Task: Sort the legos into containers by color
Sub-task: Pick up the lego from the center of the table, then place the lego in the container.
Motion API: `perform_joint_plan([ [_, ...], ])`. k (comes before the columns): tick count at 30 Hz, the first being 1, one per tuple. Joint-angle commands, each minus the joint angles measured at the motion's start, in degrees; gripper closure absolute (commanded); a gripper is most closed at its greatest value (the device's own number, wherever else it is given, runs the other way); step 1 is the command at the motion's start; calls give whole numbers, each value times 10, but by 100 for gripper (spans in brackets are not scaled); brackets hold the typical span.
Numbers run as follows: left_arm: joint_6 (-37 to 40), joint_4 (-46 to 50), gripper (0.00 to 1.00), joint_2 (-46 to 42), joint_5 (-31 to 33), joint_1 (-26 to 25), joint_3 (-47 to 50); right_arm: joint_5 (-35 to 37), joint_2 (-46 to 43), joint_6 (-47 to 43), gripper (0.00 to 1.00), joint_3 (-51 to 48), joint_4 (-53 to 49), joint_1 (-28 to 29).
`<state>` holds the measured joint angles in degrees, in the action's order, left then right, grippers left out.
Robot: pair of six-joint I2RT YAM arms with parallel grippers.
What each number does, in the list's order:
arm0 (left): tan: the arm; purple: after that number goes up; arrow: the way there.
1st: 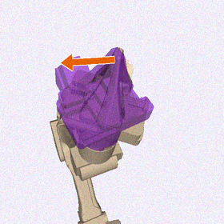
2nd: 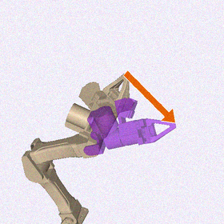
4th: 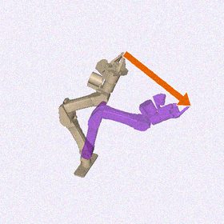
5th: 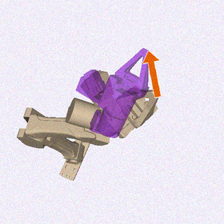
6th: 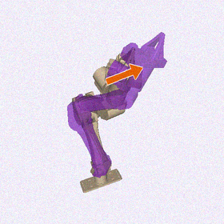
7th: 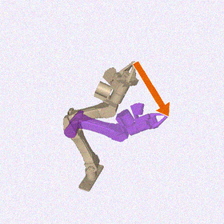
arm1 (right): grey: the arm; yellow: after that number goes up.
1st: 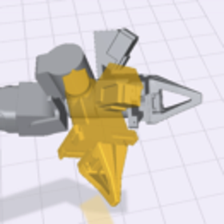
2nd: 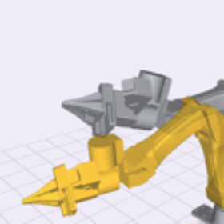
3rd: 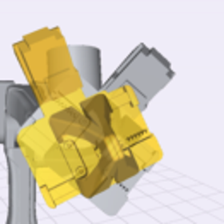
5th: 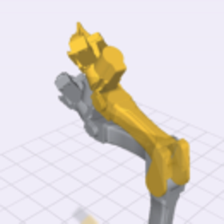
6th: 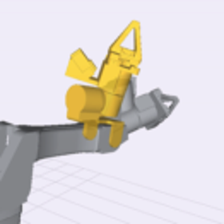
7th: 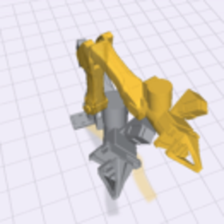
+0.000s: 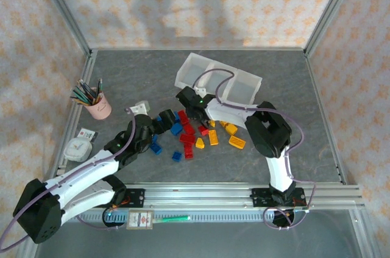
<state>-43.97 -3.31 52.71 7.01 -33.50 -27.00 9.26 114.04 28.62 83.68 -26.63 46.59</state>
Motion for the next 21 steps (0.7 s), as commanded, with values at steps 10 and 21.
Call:
perform_joint_plan([
  [10, 57, 28, 1, 29, -28, 95, -89, 7, 48, -90, 63, 200, 5, -63],
  [21, 72, -7, 1, 109, -65, 129, -139, 9, 181, -130, 63, 364, 16, -106],
])
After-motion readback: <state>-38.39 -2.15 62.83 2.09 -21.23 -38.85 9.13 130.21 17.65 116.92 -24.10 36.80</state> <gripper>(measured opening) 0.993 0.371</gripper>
